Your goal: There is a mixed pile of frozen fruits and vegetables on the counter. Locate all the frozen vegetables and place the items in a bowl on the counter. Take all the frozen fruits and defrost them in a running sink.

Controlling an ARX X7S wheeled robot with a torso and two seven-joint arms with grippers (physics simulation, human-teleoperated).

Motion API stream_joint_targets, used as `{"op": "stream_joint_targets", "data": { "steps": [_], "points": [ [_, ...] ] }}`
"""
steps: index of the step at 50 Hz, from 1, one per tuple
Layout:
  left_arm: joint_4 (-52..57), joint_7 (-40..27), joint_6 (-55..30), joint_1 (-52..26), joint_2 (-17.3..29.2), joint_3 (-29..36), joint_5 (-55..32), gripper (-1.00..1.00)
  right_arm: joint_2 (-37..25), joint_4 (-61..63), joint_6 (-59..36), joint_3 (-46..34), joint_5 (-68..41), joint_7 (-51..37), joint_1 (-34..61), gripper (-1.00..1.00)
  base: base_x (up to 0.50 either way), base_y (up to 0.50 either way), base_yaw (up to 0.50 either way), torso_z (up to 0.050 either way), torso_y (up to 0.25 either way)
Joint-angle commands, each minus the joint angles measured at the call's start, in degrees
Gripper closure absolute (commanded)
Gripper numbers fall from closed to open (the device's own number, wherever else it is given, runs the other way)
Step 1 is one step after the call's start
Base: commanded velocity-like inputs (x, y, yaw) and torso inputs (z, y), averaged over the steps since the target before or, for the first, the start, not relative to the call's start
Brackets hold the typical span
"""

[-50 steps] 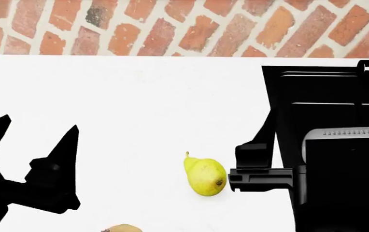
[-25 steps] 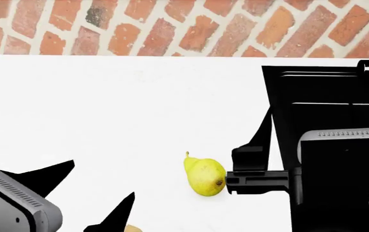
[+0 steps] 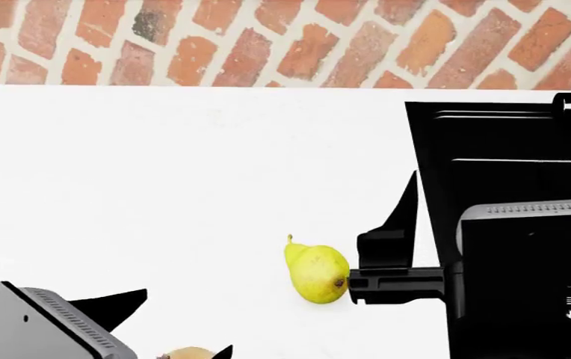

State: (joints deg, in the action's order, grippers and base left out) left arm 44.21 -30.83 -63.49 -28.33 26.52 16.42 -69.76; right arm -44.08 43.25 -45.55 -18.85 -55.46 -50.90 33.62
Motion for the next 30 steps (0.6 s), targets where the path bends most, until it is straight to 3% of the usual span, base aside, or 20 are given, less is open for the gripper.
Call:
{"op": "stream_joint_targets", "data": {
  "steps": [1,30],
  "points": [
    [-2.48,2.46,0.66,1.12,0.82,2.53,3.83,-1.00,-0.08,-0.17,0.12,-0.25,-0.01,0.37,-0.01,-1.00,0.00,0.00,0.00,0.000,0.000],
    [-6.32,3.91,0.73,1.99,0.60,6.41,6.06,-1.00,-0.42,-0.38,0.21,-0.55,-0.08,0.50,-0.06,-1.00,0.00,0.00,0.00,0.000,0.000]
  ]
}}
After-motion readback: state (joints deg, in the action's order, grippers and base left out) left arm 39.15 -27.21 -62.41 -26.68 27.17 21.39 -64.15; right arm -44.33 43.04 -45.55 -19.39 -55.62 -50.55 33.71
